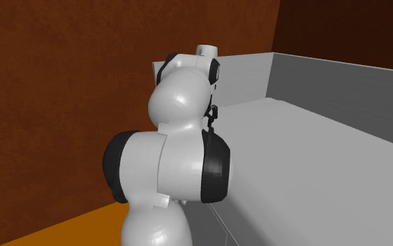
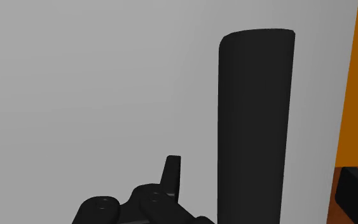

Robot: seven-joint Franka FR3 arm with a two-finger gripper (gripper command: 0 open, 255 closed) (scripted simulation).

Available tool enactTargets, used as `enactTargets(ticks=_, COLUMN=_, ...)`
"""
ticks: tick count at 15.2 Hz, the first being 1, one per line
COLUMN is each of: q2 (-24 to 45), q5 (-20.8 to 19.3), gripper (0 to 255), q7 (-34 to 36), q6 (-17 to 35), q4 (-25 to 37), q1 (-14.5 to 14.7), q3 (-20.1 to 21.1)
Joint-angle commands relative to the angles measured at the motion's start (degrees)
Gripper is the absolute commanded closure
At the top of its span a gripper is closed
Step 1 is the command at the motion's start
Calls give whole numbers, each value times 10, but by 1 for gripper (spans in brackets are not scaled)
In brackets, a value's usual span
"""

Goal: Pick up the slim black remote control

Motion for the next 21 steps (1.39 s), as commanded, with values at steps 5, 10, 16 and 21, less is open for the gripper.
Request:
enactTargets(ticks=5, q2=-7, q5=0, gripper=255, q7=-1, q6=13, q4=-19, q1=0, q3=0)
enactTargets(ticks=10, q2=-6, q5=0, gripper=255, q7=-2, q6=13, q4=-19, q1=0, q3=0)
enactTargets(ticks=16, q2=2, q5=0, gripper=255, q7=1, q6=-20, q4=22, q1=0, q3=0)
enactTargets(ticks=21, q2=17, q5=0, gripper=255, q7=3, q6=-63, q4=80, q1=0, q3=0)
